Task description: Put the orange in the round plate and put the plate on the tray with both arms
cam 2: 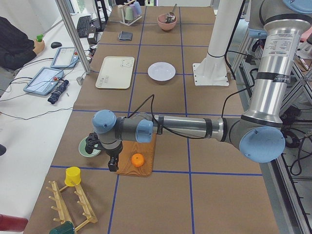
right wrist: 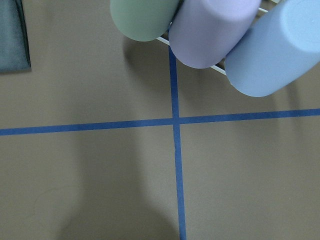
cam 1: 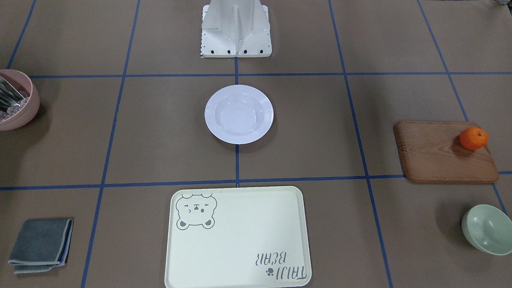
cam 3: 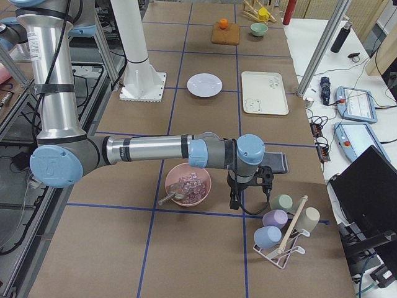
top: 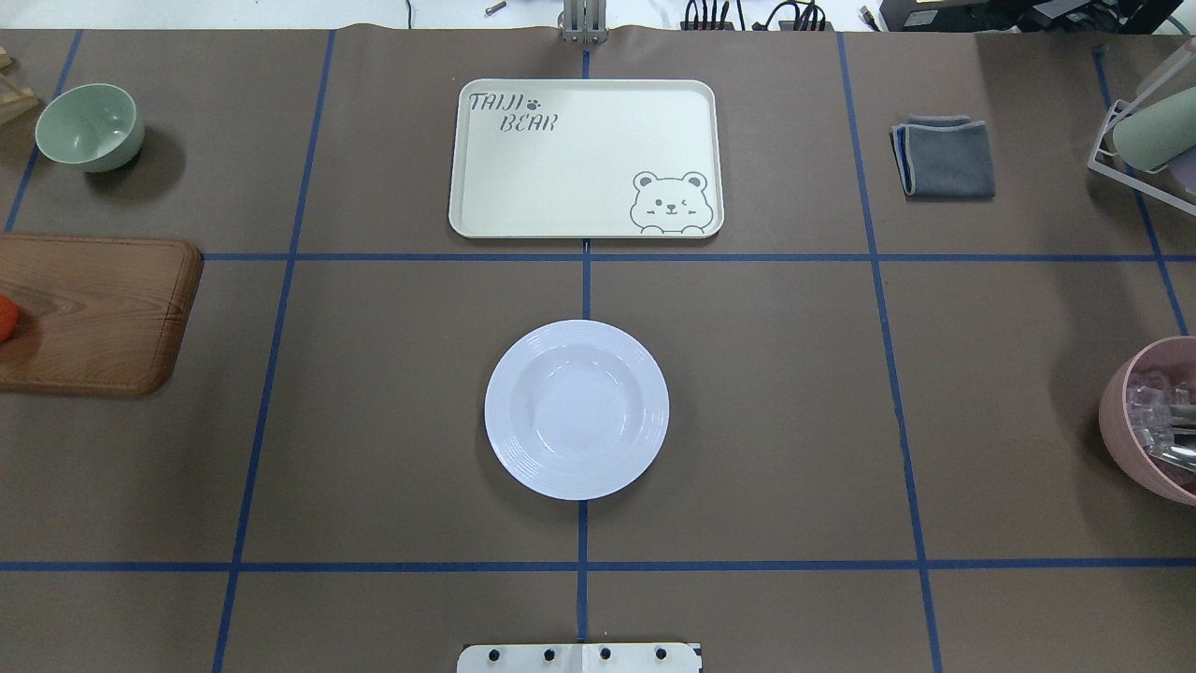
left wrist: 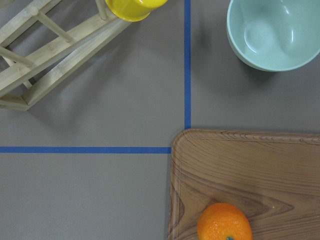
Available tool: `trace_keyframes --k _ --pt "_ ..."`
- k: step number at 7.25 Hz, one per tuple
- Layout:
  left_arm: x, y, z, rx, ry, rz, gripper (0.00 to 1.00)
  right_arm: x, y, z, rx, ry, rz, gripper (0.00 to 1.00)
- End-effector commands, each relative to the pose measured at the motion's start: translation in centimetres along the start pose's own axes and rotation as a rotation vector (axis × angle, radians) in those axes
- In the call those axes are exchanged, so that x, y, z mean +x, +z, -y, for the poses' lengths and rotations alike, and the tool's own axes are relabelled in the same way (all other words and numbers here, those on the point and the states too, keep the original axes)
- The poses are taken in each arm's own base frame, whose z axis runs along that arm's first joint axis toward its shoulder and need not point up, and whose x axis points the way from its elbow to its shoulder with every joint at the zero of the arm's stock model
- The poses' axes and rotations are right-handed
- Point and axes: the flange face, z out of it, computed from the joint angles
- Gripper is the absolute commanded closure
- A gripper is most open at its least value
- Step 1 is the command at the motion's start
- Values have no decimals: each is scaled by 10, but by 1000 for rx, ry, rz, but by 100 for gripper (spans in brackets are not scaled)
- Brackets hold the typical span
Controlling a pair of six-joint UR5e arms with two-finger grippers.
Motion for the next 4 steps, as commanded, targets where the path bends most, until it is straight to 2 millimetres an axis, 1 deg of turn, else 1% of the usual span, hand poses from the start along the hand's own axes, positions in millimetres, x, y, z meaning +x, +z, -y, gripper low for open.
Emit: trace_keyframes --k 1,2,3,4 --pt "0 -3 2 9 9 37 2 -2 -2 0 4 -4 0 0" --pt "6 -9 4 24 22 35 2 -2 -1 1 3 -5 -2 0" --pt "13 -8 6 27 38 31 2 -4 -4 1 7 -7 1 0" --pt "30 0 7 14 65 24 2 -4 -4 1 9 -10 -3 0"
